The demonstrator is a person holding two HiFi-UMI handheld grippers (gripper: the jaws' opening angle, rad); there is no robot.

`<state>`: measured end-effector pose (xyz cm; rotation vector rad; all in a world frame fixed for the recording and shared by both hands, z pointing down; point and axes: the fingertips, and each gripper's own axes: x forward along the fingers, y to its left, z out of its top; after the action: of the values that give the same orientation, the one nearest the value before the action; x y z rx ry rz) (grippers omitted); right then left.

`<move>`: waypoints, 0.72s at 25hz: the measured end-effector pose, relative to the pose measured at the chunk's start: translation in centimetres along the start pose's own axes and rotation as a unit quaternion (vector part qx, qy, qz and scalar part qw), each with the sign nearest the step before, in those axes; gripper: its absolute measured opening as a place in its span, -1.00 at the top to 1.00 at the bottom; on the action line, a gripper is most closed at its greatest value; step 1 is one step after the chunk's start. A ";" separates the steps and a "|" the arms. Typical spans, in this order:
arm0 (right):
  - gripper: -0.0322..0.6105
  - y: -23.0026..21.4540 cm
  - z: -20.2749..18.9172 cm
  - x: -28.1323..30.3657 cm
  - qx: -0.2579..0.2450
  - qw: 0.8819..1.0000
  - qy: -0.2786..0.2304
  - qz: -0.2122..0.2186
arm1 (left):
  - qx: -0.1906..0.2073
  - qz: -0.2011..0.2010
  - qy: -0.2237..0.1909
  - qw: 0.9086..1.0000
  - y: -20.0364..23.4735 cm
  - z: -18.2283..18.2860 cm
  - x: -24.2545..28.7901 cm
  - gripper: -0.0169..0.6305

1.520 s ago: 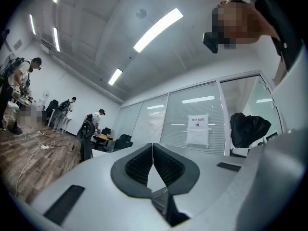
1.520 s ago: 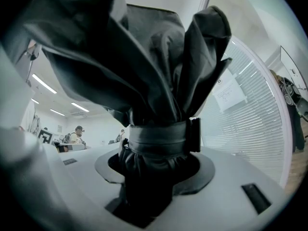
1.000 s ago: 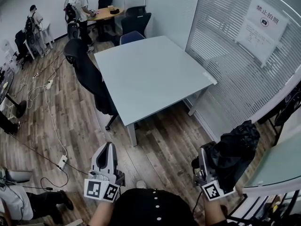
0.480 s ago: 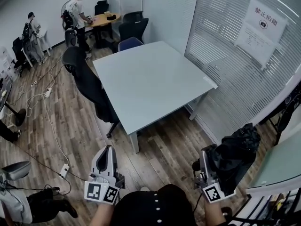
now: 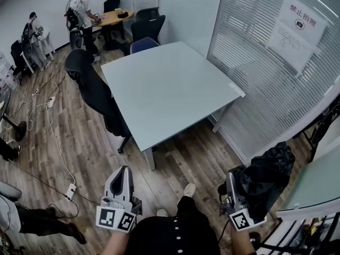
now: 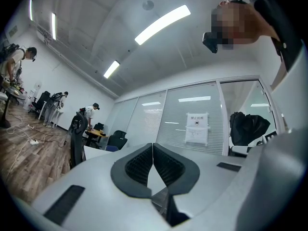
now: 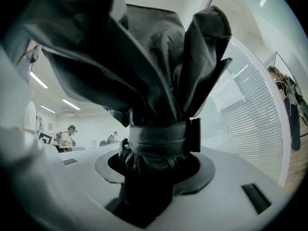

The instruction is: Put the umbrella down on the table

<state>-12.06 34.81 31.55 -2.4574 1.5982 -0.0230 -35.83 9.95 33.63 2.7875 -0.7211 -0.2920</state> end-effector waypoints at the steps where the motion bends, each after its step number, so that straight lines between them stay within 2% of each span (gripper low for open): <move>1: 0.15 -0.3 0.0 0.3 0.001 1.000 -0.001 0.002 | -0.001 0.004 0.000 1.000 0.1 -0.1 0.2 0.90; 5: 0.15 -1.4 0.0 1.9 0.004 1.000 0.000 0.005 | -0.003 0.017 0.001 1.000 0.3 -0.4 1.1 0.90; 18: 0.15 -4.9 -0.4 6.6 0.009 1.000 0.008 0.012 | 0.003 0.024 0.001 1.000 0.5 -0.9 6.4 0.90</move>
<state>-4.99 30.72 32.13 -2.4309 1.6261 -0.0543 -30.36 6.53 33.80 2.7708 -0.7888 -0.2793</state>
